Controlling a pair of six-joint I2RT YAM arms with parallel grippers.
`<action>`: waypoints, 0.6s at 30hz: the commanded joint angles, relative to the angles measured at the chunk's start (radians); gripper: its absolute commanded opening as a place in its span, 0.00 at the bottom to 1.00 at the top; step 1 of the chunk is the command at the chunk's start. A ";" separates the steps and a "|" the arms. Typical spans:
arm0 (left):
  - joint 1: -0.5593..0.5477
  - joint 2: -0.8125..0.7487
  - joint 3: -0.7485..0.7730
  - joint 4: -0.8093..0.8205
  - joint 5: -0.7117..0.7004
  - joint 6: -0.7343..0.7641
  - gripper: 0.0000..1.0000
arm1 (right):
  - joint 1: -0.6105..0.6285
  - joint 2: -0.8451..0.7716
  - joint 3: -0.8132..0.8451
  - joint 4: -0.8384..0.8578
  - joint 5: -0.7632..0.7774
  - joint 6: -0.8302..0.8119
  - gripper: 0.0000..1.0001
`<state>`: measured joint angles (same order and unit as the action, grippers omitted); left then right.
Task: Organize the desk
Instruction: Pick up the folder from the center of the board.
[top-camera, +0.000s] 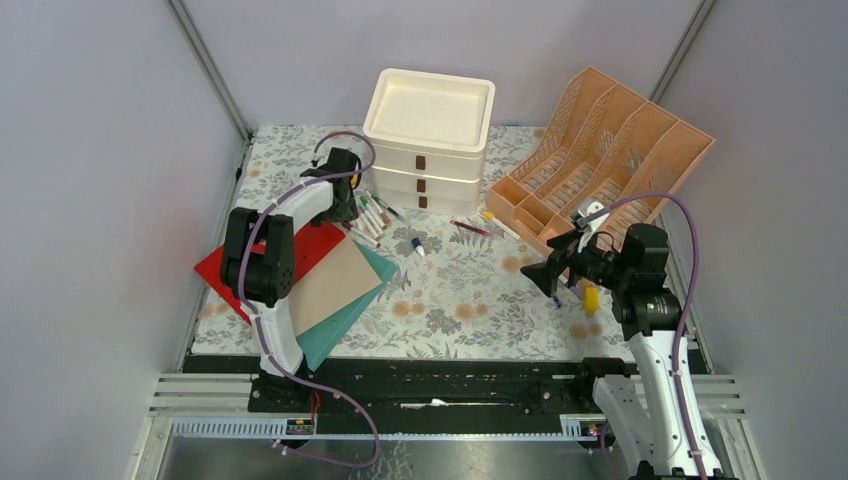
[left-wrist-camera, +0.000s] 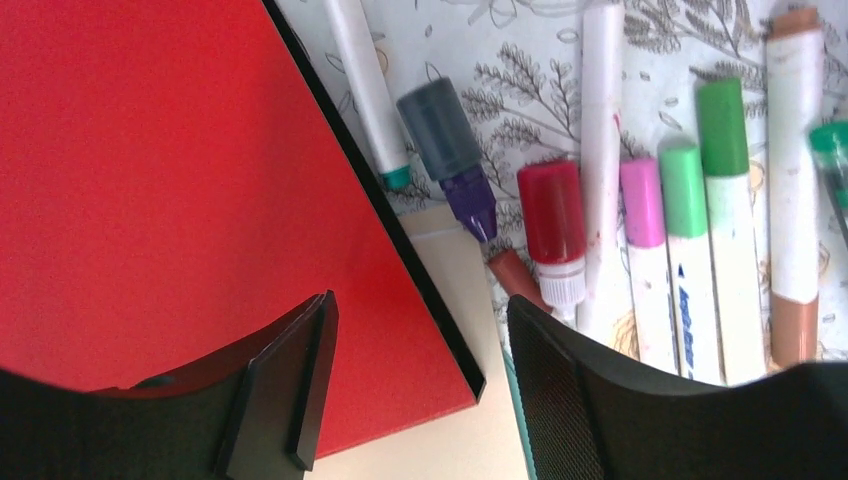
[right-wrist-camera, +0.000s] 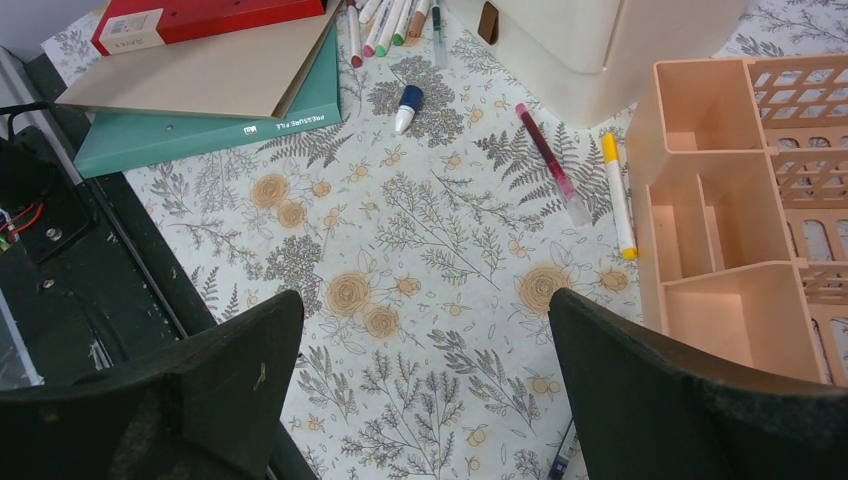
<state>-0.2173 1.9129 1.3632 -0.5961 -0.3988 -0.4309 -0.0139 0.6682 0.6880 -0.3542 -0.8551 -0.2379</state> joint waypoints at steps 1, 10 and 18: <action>0.015 0.039 0.079 -0.026 -0.071 -0.037 0.66 | -0.001 -0.004 0.004 0.012 -0.016 -0.017 1.00; 0.022 0.069 0.088 -0.038 -0.097 -0.028 0.64 | -0.001 -0.003 0.003 0.009 -0.016 -0.021 1.00; 0.026 0.057 0.071 -0.052 -0.074 -0.028 0.54 | -0.001 -0.006 0.005 0.007 -0.021 -0.023 1.00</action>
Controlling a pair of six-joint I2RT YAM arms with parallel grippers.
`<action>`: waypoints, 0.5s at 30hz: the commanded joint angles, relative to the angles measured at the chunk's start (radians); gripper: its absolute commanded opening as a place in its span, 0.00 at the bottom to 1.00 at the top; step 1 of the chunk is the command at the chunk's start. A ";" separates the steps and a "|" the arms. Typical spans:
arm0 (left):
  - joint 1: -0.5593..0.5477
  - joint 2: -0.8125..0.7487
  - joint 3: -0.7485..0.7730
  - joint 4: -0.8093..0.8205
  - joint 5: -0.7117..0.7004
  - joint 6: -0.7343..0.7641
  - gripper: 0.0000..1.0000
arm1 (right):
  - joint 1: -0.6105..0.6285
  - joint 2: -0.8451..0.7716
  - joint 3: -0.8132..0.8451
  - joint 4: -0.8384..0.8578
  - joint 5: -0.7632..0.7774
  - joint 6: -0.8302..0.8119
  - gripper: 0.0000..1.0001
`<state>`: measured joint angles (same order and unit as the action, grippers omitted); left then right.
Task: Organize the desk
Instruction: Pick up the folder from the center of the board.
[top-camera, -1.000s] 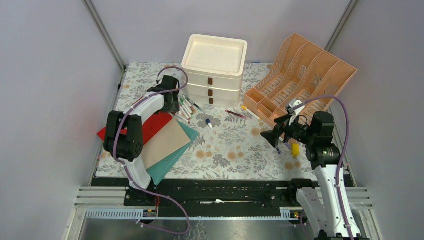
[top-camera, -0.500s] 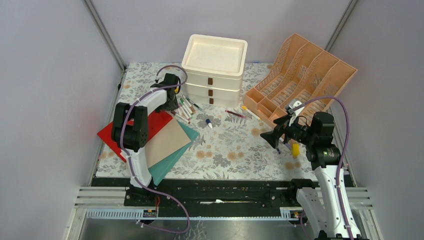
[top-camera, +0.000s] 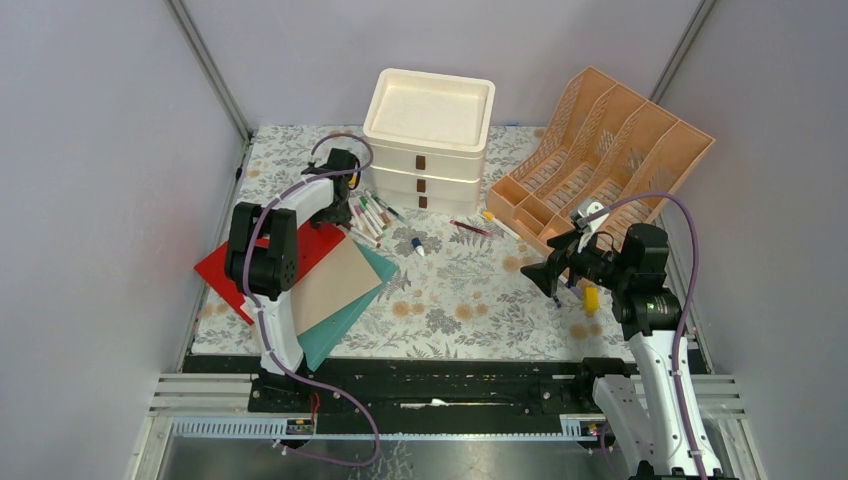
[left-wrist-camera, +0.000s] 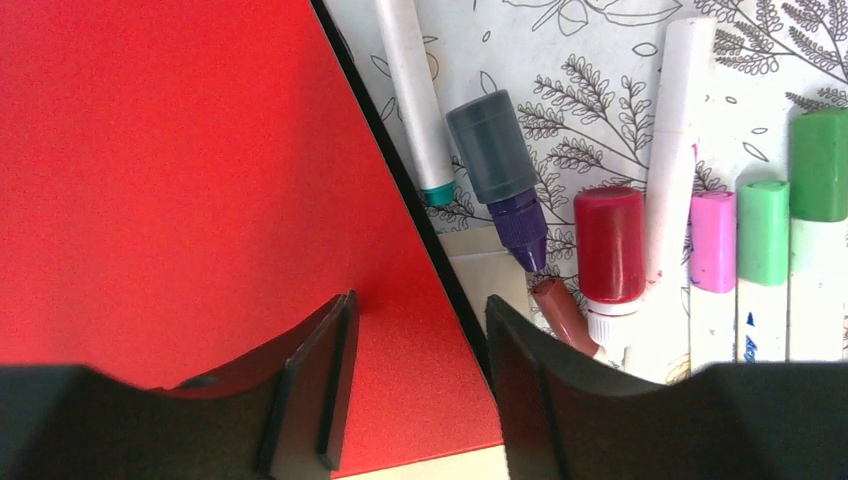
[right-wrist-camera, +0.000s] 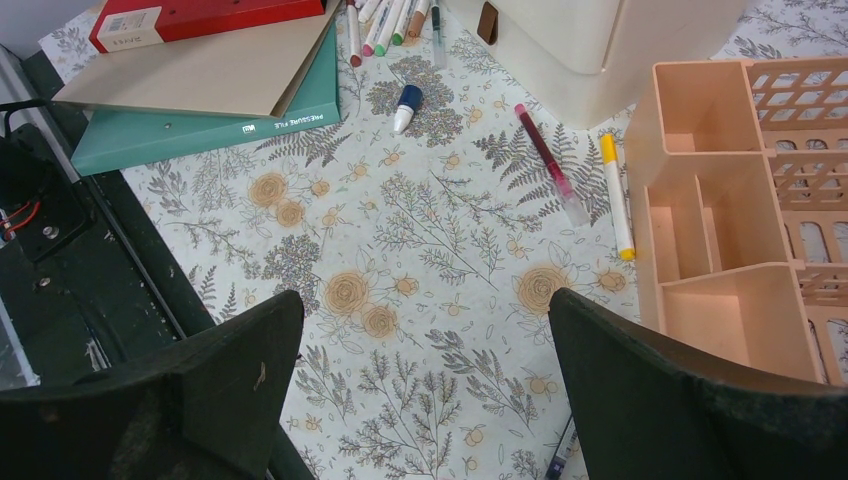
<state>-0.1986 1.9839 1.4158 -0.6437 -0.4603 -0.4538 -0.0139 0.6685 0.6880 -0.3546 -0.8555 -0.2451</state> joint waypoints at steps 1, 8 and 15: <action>0.007 -0.019 0.013 -0.005 -0.006 -0.003 0.48 | -0.002 -0.008 0.005 0.008 -0.020 -0.016 1.00; 0.000 -0.077 -0.038 -0.005 0.069 -0.008 0.21 | -0.002 -0.014 0.007 0.006 -0.025 -0.016 1.00; -0.033 -0.147 -0.107 -0.003 0.153 -0.006 0.12 | -0.001 -0.019 0.007 0.005 -0.034 -0.014 1.00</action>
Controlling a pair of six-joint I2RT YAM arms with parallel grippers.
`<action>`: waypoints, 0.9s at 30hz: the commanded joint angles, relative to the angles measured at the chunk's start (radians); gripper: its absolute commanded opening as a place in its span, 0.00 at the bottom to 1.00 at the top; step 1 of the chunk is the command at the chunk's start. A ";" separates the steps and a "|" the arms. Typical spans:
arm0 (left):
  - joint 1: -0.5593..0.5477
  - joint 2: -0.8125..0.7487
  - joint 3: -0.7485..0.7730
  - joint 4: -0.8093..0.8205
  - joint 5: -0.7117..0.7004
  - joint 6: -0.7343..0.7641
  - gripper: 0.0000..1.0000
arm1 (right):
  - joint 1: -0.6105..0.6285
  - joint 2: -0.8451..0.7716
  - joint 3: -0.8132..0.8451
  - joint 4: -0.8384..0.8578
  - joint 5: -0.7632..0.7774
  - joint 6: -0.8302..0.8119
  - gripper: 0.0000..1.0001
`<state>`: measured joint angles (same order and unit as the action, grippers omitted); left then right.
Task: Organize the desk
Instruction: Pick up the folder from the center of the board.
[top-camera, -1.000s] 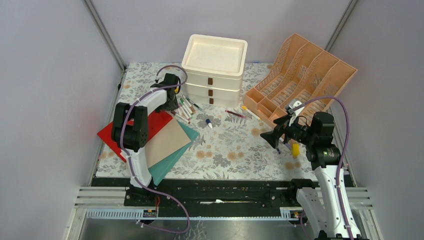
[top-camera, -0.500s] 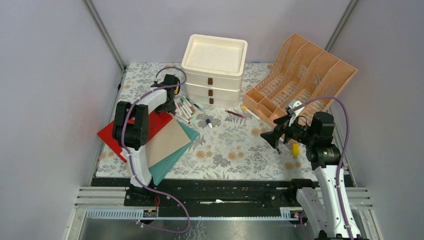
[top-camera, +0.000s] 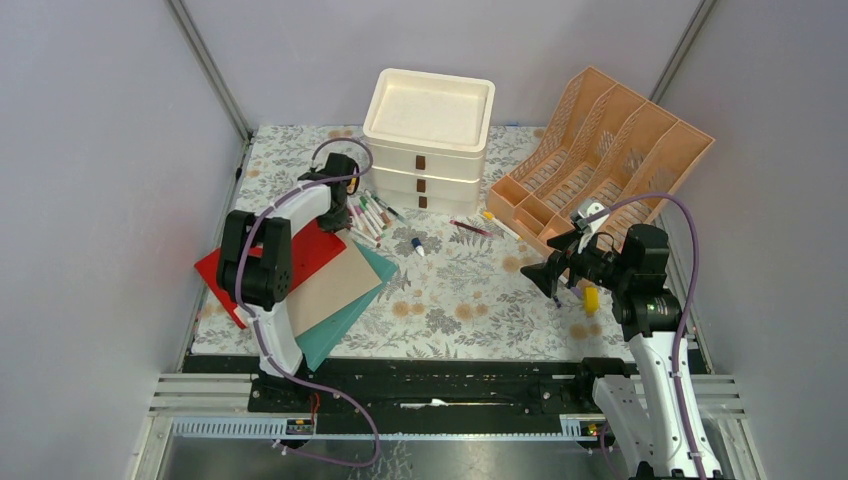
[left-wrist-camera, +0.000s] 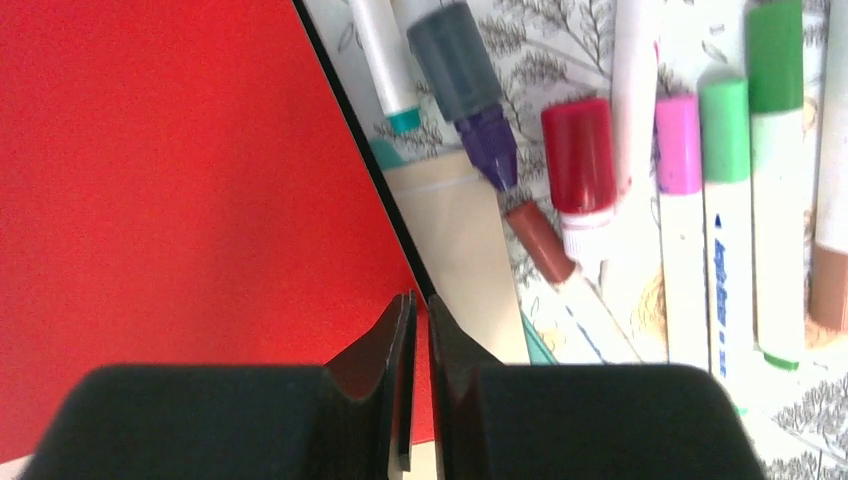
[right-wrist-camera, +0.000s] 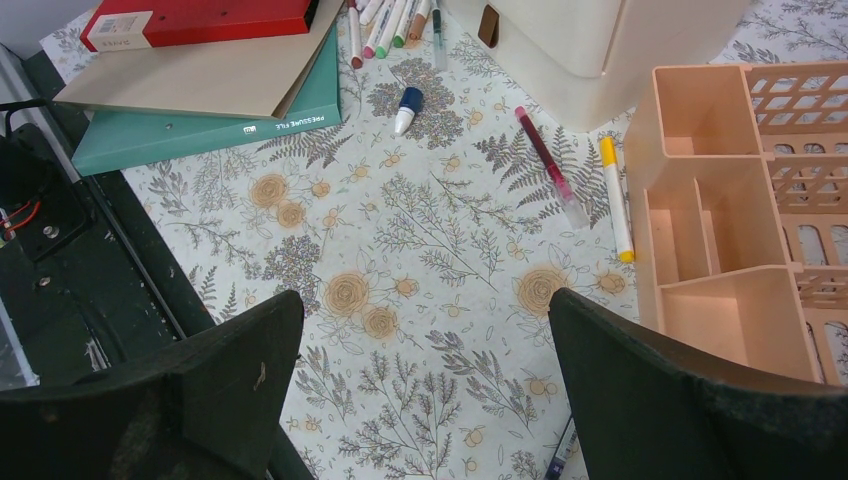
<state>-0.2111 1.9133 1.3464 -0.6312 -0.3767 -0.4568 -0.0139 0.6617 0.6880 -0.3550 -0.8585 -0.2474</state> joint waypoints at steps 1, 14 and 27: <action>-0.030 -0.093 -0.048 -0.016 0.076 -0.003 0.11 | -0.001 -0.011 0.008 0.005 -0.033 -0.012 1.00; -0.206 -0.521 -0.382 0.087 0.152 -0.093 0.53 | -0.002 -0.019 0.008 0.004 -0.041 -0.011 1.00; -0.380 -0.419 -0.377 0.071 -0.088 -0.251 0.61 | -0.001 -0.002 0.008 0.004 -0.030 -0.012 1.00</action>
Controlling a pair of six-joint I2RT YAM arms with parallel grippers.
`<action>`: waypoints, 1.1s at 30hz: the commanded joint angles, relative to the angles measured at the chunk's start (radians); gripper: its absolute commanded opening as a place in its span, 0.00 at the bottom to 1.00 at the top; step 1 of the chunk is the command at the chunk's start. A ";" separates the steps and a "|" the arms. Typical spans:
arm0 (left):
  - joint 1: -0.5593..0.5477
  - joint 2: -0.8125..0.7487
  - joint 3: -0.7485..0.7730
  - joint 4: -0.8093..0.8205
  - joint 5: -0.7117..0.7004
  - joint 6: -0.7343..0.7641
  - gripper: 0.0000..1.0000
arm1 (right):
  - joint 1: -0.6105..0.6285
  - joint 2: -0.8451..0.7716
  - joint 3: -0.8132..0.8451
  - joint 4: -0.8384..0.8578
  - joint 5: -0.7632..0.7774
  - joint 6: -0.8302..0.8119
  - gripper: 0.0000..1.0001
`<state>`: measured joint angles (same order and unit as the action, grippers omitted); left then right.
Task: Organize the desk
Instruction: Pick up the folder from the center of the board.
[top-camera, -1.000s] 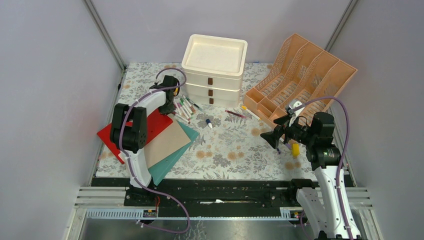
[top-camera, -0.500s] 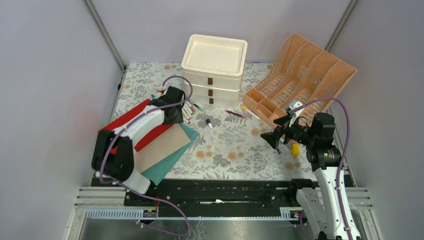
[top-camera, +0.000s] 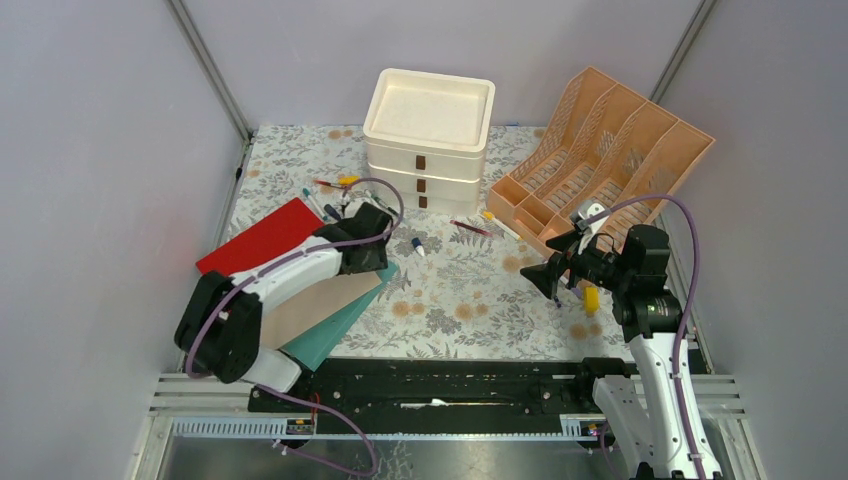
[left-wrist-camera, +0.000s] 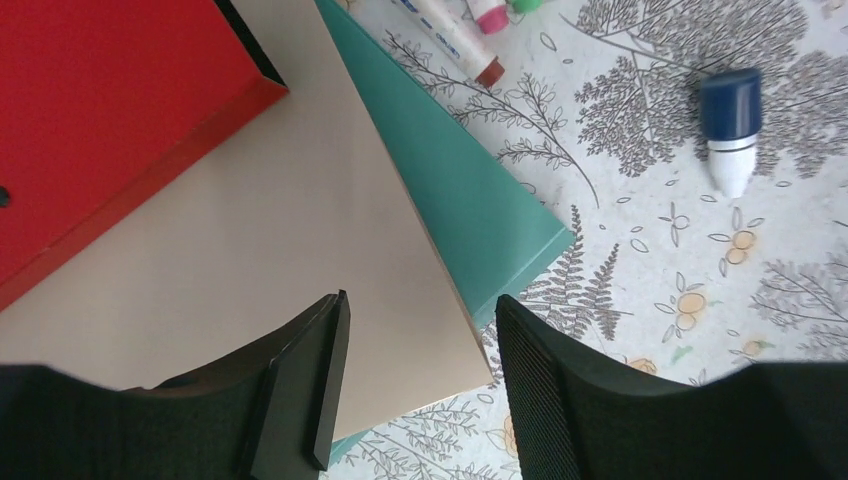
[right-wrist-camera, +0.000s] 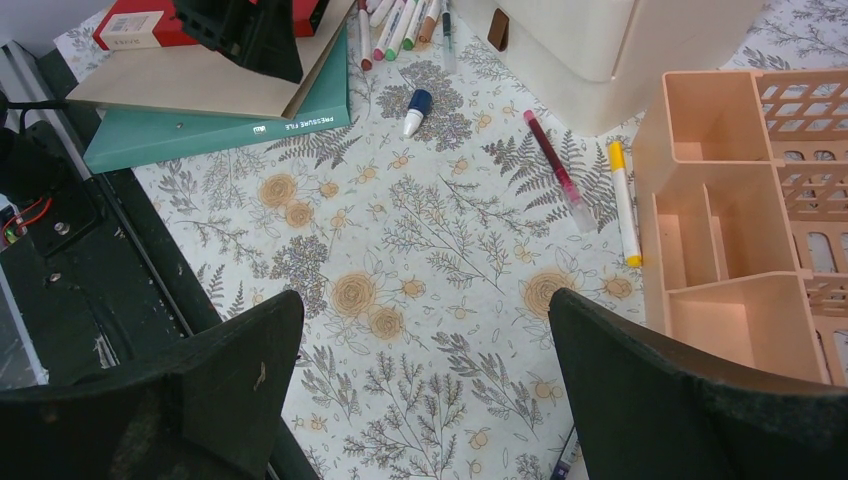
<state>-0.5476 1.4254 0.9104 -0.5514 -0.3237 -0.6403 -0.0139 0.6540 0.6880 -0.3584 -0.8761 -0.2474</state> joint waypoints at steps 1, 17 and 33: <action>-0.050 0.091 0.072 -0.019 -0.161 -0.076 0.62 | -0.001 0.006 0.008 0.007 -0.010 -0.012 1.00; -0.100 0.227 0.107 -0.065 -0.274 -0.134 0.50 | -0.002 0.004 0.008 0.007 -0.006 -0.013 1.00; -0.122 0.280 0.120 -0.067 -0.236 -0.128 0.35 | -0.002 -0.005 0.008 0.007 -0.014 -0.012 1.00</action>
<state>-0.6533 1.6997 1.0103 -0.6159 -0.5728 -0.7567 -0.0139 0.6563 0.6880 -0.3584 -0.8761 -0.2478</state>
